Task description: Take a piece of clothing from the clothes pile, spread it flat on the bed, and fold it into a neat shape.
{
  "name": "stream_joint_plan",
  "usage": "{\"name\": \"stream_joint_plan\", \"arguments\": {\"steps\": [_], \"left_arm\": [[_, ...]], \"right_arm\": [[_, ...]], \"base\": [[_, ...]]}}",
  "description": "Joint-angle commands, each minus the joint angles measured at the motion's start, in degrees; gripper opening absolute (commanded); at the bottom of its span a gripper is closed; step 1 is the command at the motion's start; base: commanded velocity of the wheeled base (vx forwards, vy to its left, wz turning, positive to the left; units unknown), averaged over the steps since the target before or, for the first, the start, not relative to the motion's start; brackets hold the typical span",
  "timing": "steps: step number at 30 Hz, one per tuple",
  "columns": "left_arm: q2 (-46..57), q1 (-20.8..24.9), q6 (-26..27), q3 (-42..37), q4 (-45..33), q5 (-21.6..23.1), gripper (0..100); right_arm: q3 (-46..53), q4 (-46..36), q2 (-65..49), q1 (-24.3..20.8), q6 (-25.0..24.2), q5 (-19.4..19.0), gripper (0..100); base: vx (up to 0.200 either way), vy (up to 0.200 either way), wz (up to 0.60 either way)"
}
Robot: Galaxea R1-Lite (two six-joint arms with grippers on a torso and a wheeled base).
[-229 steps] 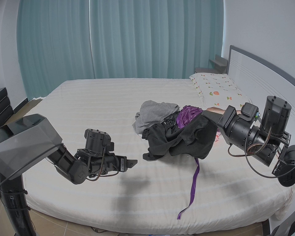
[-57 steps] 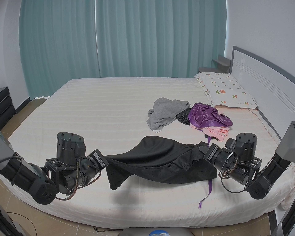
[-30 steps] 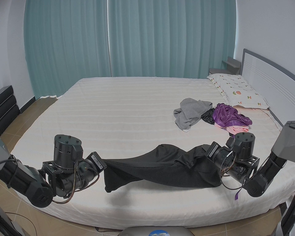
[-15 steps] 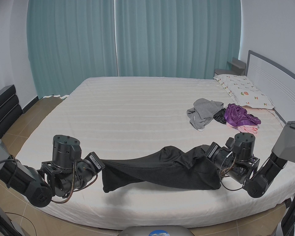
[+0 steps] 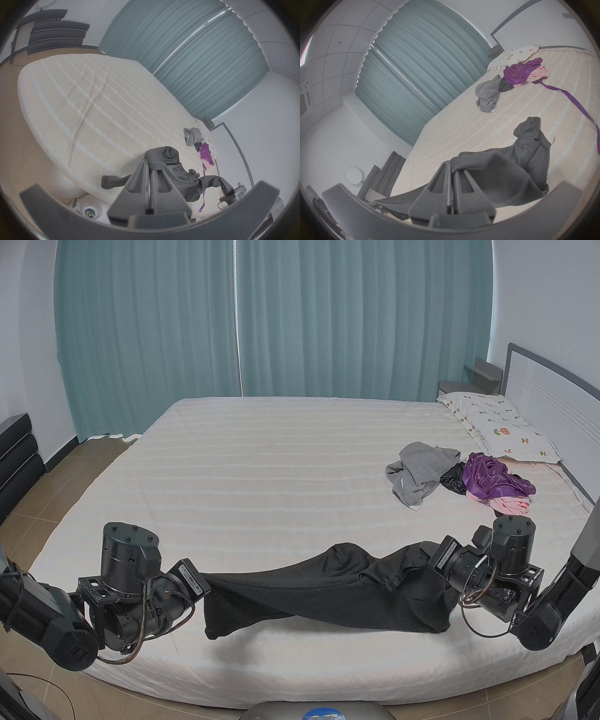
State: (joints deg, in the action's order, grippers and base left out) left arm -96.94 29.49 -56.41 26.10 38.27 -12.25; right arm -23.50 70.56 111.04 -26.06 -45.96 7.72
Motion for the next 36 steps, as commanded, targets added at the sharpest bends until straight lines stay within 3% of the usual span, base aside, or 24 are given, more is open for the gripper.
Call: {"name": "stream_joint_plan", "arguments": {"steps": [1, 9, 14, 18, 22, 25, 30, 36], "left_arm": [[1.2, 0.3, 0.0, -0.3, -0.8, -0.1, 0], [8.3, 1.5, 0.6, -1.2, -2.1, -2.5, 0], [16.9, 4.8, 0.9, -0.4, -8.8, -2.9, 0], [23.6, 5.1, 2.9, 1.8, -11.8, -2.9, 0], [25.4, 4.7, 5.3, 4.7, -15.6, -3.0, 0], [26.3, 3.2, 9.6, 8.7, -17.3, -3.0, 0], [25.7, 1.1, 10.6, 16.7, -21.0, -3.0, 0], [21.1, -1.8, 10.5, 22.4, -23.1, -2.3, 0]], "right_arm": [[3.0, 0.0, -5.3, -0.9, -0.8, 0.0, 0], [6.6, -0.8, -17.2, -1.2, -0.4, 0.9, 0], [8.3, -2.6, -27.1, -2.4, 0.0, 1.1, 0], [6.7, -9.5, -36.3, -3.0, 0.3, 1.0, 0], [2.2, -17.3, -42.1, -2.9, 0.5, 1.0, 0], [-7.4, -26.6, -46.7, -1.5, 1.0, 1.0, 0], [-20.2, -38.0, -45.6, 0.4, 1.0, 0.2, 0], [-26.2, -40.1, -38.5, 3.5, 1.2, 0.0, 0]], "base": [[-0.2, 0.0, 0.0], [-0.2, 0.0, 0.0], [0.0, 0.0, 0.0], [0.0, 0.0, 0.0], [0.0, 0.0, 0.0], [0.0, 0.0, 0.0], [0.0, 0.0, 0.0], [0.0, 0.0, 0.0]]}}
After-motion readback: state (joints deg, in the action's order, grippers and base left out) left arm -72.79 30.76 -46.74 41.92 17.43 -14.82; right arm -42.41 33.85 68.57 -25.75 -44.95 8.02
